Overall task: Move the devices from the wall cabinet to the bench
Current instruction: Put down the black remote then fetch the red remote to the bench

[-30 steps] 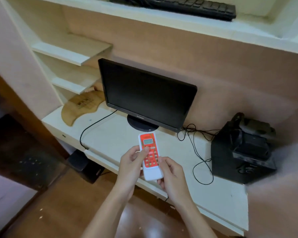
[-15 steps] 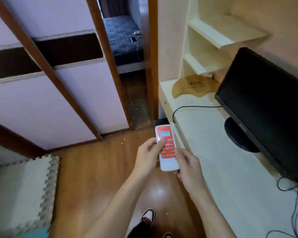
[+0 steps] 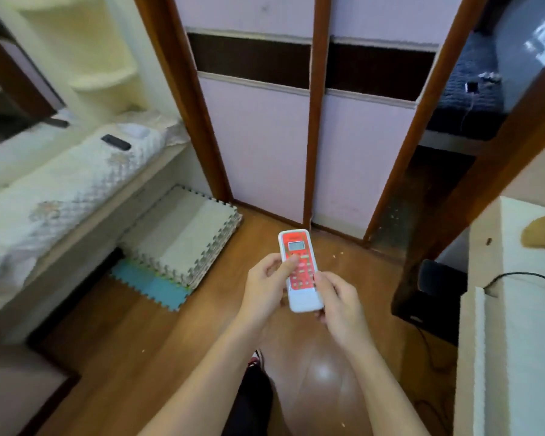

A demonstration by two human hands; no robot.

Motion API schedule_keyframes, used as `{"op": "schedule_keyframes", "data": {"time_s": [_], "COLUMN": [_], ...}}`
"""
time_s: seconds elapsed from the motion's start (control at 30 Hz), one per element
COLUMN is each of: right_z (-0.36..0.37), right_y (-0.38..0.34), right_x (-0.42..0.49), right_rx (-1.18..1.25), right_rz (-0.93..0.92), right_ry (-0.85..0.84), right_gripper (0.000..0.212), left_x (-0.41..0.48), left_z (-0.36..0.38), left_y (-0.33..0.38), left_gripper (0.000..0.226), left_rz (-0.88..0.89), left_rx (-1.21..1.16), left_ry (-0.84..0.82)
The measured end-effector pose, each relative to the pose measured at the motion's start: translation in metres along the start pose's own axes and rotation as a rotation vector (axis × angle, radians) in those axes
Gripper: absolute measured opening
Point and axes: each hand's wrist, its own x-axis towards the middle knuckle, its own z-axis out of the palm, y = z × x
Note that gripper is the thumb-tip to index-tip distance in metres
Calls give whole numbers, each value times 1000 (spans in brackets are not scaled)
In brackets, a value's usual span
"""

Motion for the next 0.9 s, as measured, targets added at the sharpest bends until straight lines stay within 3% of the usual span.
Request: {"op": "schedule_keyframes", "data": {"time_s": [0.33,0.53,0.9], "right_z": [133,222,359], "right_y": [8,-19,-51], "right_x": [106,203,325], "right_rx": [-109,-176,-231], "right_rz": [45,12,-2], "right_ry": [-256,-363,-449], "right_gripper": [30,35,32], "left_x": [89,178,292], "left_z": [-128,-206,-328], "left_y": [8,53,112], "left_gripper": [19,18,20], "left_rz": [-93,-95,-74], "left_rx": [-185,-218,-243], "left_ry": [213,283,359]}}
